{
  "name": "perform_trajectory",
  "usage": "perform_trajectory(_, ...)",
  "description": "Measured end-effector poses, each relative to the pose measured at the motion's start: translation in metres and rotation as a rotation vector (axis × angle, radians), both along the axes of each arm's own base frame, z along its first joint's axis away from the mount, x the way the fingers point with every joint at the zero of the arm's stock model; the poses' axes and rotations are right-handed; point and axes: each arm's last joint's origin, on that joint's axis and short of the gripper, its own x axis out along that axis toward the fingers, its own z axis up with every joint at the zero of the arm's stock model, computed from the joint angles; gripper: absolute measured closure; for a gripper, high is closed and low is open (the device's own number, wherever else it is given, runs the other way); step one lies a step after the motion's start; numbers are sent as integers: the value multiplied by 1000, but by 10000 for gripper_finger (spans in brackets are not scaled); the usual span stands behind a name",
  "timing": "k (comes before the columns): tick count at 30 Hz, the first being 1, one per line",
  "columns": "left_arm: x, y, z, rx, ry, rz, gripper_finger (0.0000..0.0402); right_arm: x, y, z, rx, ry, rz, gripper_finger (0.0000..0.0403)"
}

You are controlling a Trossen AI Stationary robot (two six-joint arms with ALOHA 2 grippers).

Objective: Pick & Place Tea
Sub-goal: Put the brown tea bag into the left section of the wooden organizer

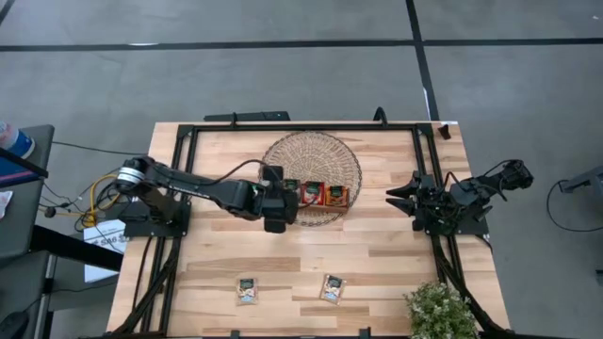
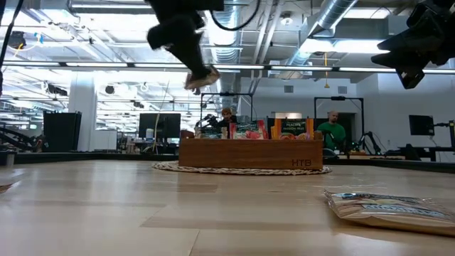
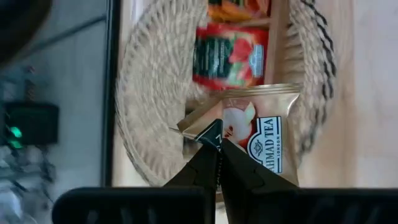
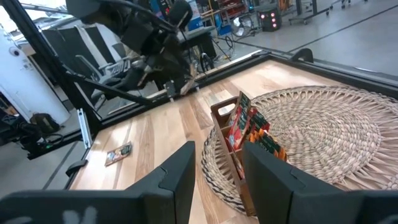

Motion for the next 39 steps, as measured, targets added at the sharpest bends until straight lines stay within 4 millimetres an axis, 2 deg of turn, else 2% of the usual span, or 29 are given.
perform_trajectory(9,15,1,-25,285,171,-93,401,0,0,0,-1,0,0,280)
perform_trajectory(19,38,-1,-52,333,130,-68,401,0,0,0,-1,0,0,280)
perform_trajectory(26,42,8,-77,399,241,-33,401,0,0,0,-1,0,-1,280)
perform_trajectory(33,40,17,-83,368,220,72,401,0,0,0,-3,1,0,280)
perform_trajectory(39,42,16,-86,321,212,70,401,0,0,0,-2,0,0,280)
